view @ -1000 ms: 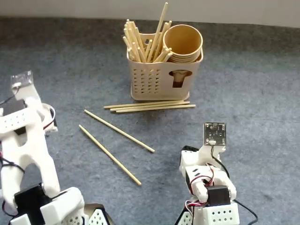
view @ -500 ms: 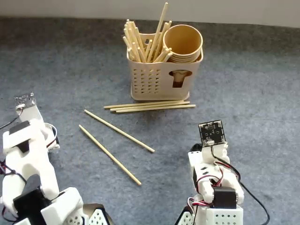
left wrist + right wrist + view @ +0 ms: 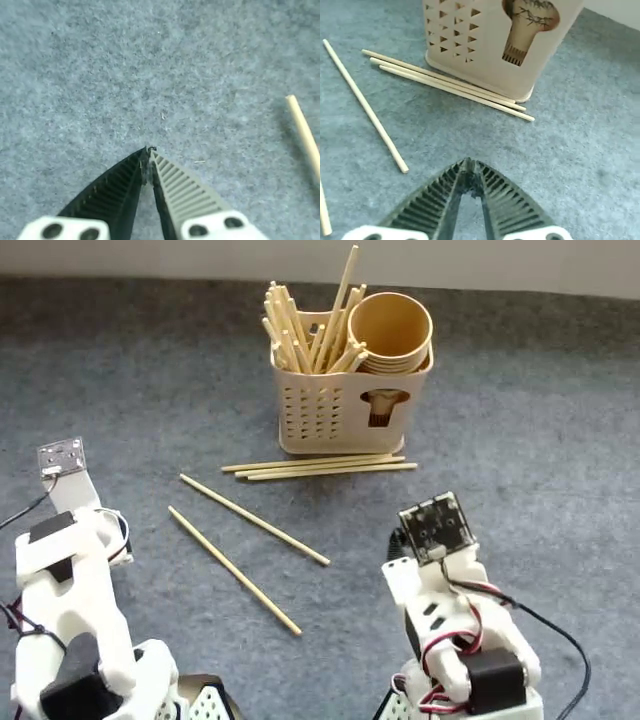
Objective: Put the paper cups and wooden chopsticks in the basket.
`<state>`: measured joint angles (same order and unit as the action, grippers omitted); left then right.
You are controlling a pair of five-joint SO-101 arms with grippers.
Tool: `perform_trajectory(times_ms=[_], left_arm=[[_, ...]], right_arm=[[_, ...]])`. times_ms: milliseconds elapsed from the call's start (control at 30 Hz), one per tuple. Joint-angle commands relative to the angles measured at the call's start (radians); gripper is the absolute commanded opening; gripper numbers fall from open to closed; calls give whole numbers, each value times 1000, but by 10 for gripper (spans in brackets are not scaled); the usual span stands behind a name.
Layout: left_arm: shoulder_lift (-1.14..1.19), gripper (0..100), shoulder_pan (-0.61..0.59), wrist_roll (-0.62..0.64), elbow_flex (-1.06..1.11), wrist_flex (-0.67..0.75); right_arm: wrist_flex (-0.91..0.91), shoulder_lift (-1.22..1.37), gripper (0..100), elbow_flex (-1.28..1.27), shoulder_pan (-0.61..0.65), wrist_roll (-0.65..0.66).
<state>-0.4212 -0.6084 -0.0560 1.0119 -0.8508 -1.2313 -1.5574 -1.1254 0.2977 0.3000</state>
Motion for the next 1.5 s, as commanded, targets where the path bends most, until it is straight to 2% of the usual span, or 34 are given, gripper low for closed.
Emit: perform_trajectory(times_ms=[0, 100, 233, 433, 567, 700, 967, 1467], left_arm=[[-33, 27, 19, -6, -2, 14], [-31, 27, 19, -6, -2, 15], [-28, 27, 19, -6, -2, 15], [-27, 28, 19, -6, -2, 15], [-25, 28, 19, -6, -1, 15], [-25, 28, 10, -6, -1, 15], [-25, 28, -13, -8, -1, 17], [-25, 28, -8, -8, 1, 35]], right_arm=[[-4, 245, 24, 177, 110, 11], [-4, 414, 44, 288, 206, 9], [2, 634, 120, 409, 306, -81], [5, 905, 125, 572, 453, -89], [54, 1061, 125, 661, 507, -87], [196, 1210, 125, 694, 532, -87], [369, 1471, 124, 748, 549, -87], [377, 1839, 124, 986, 507, -89]])
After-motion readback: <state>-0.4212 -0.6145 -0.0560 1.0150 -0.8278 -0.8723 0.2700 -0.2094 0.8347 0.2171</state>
